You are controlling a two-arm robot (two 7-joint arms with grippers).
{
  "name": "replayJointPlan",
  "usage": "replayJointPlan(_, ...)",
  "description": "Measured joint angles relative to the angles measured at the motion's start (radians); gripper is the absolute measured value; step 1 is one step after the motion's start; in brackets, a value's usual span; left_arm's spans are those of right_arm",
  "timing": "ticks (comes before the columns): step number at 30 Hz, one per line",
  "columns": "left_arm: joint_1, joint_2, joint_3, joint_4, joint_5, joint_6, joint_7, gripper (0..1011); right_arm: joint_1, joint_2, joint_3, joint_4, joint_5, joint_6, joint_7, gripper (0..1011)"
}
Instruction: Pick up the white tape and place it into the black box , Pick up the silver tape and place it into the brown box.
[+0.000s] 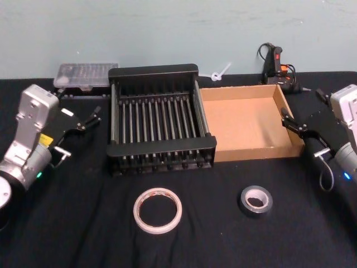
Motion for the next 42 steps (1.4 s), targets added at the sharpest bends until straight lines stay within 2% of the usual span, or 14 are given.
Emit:
replayJointPlan(9, 0.000, 0.000, 0.000, 0.000, 0.000, 0.000, 0.000, 1001, -0.018, -0.009, 0.026, -0.018, 0.003, -0.002, 0.028, 1003)
replayJointPlan(26, 0.000, 0.000, 0.000, 0.000, 0.000, 0.000, 0.000, 1001, -0.146, 0.003, 0.098, -0.173, 0.072, 0.045, 0.081, 1002)
replayJointPlan(35, 0.000, 0.000, 0.000, 0.000, 0.000, 0.000, 0.000, 1001, -0.230, 0.010, 0.131, -0.272, 0.118, 0.106, 0.116, 1002)
replayJointPlan(42, 0.000, 0.000, 0.000, 0.000, 0.000, 0.000, 0.000, 1002, -0.269, 0.019, 0.144, -0.318, 0.136, 0.163, 0.139, 1003)
